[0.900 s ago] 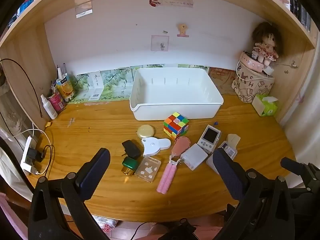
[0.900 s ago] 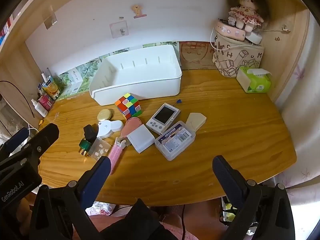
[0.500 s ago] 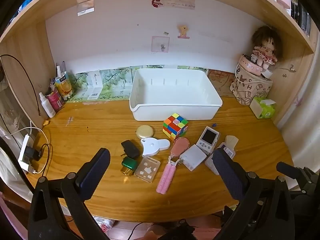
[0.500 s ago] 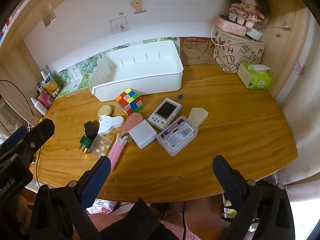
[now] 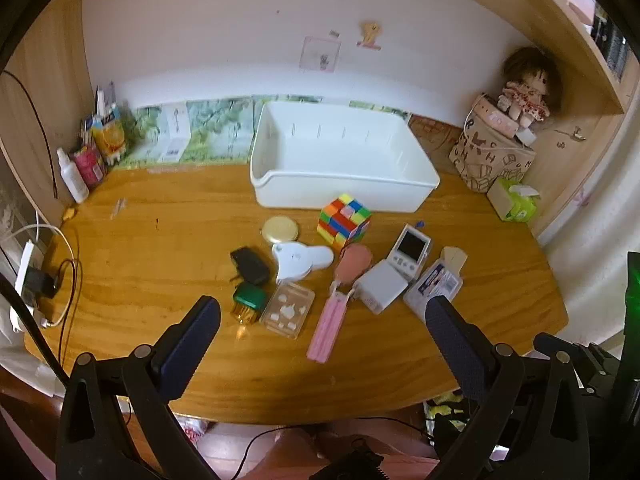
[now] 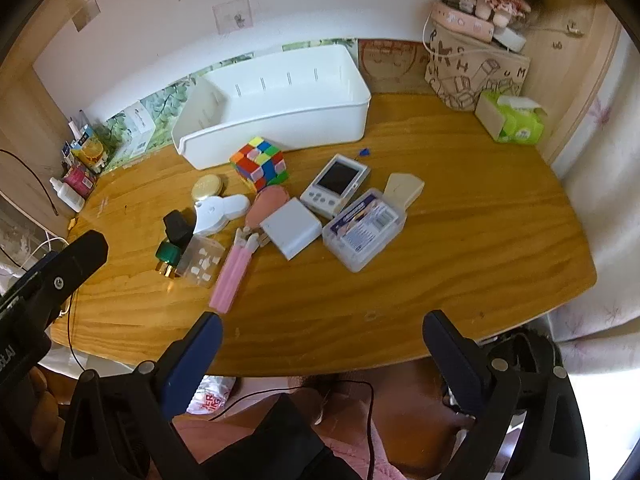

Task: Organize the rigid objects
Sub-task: 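Move left tool toward pink hair roller while right tool moves toward clear labelled box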

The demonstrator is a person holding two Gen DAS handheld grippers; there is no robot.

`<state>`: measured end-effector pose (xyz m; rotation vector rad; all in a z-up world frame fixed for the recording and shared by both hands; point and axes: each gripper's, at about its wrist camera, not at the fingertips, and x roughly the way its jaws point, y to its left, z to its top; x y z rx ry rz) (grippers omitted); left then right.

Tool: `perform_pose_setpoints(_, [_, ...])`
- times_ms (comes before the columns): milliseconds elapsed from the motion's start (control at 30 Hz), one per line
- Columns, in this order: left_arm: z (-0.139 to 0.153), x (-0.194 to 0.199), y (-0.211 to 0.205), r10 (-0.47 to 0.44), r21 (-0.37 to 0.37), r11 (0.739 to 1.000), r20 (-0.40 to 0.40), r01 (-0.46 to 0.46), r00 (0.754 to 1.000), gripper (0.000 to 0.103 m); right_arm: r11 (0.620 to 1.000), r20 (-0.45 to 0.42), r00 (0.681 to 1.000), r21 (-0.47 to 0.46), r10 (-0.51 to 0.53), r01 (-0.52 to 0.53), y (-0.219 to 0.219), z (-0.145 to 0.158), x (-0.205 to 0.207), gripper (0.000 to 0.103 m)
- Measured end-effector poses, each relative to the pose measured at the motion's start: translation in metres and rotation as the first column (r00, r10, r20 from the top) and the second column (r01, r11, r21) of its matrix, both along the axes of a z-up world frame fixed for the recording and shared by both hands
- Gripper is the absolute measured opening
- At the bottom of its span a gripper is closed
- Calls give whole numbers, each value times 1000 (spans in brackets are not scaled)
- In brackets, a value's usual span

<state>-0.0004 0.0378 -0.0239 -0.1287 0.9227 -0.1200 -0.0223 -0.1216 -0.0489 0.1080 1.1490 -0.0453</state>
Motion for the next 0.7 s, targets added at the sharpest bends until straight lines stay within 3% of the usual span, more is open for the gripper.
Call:
perform_pose_setpoints(333, [-21, 12, 26, -26, -38, 999, -97, 22, 995, 102, 997, -75, 996, 56, -44, 48, 18, -16, 5, 99])
perform_pose_setpoints(700, [-47, 33, 26, -144, -74, 989, -224, 130, 964, 102, 961, -148, 969, 165, -199, 222, -2, -33, 7, 94])
